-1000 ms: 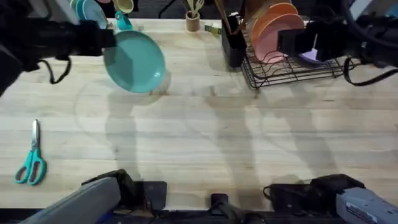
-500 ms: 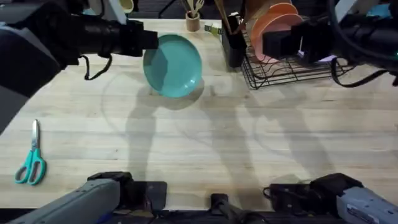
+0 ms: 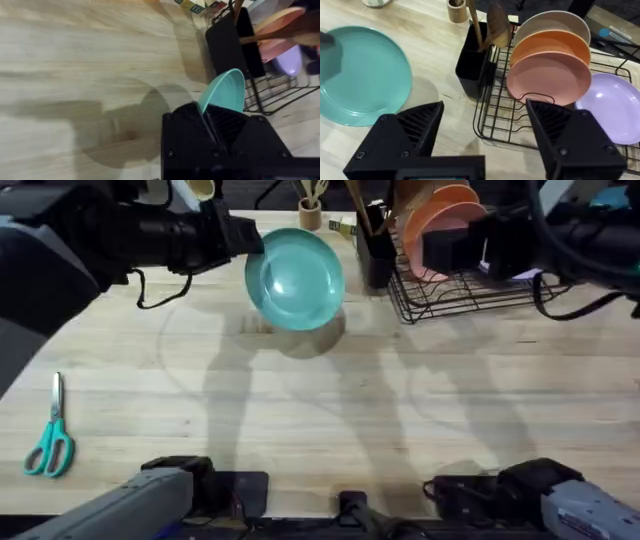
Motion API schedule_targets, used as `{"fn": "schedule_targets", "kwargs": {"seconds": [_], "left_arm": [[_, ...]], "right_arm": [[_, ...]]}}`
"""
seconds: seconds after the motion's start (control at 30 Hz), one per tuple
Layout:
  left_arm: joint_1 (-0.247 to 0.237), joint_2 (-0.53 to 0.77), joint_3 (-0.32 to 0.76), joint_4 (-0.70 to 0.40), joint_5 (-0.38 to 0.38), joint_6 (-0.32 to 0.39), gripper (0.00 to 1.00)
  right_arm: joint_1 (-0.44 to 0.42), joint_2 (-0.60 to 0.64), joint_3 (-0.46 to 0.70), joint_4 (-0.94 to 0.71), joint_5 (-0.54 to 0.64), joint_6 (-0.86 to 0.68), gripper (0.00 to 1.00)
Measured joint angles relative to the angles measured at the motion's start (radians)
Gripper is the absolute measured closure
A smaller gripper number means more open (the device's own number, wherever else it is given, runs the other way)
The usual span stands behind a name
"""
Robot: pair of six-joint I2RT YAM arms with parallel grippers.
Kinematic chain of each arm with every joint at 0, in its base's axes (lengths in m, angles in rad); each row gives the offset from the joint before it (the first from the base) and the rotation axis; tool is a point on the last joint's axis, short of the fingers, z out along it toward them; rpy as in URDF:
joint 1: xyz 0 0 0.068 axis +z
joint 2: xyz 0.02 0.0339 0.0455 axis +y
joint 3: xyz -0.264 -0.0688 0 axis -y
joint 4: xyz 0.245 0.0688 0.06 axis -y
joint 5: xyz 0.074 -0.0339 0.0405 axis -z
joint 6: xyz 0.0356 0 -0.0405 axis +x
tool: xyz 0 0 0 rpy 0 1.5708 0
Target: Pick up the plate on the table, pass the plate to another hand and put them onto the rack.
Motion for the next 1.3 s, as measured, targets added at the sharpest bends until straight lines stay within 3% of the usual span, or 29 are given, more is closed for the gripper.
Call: {"fn": "schedule_targets", "kwargs": {"seconds": [0.27,0.87,1.3], "left_arm": [[0.0,0.0,0.0,0.0,0.029,-0.119,0.96],[0.0,0.0,0.0,0.0,0.032,-0.148,0.96],[0.0,0.0,0.0,0.0,0.054,-0.175,0.96]], "right_arm": [[0.0,0.0,0.0,-0.006,0.0,0.014,0.008],[0.0,0.0,0.0,-0.077,-0.008,0.325,0.008],[0.003,0.131,0.002,-0.077,-0.241,0.576,0.008]]}}
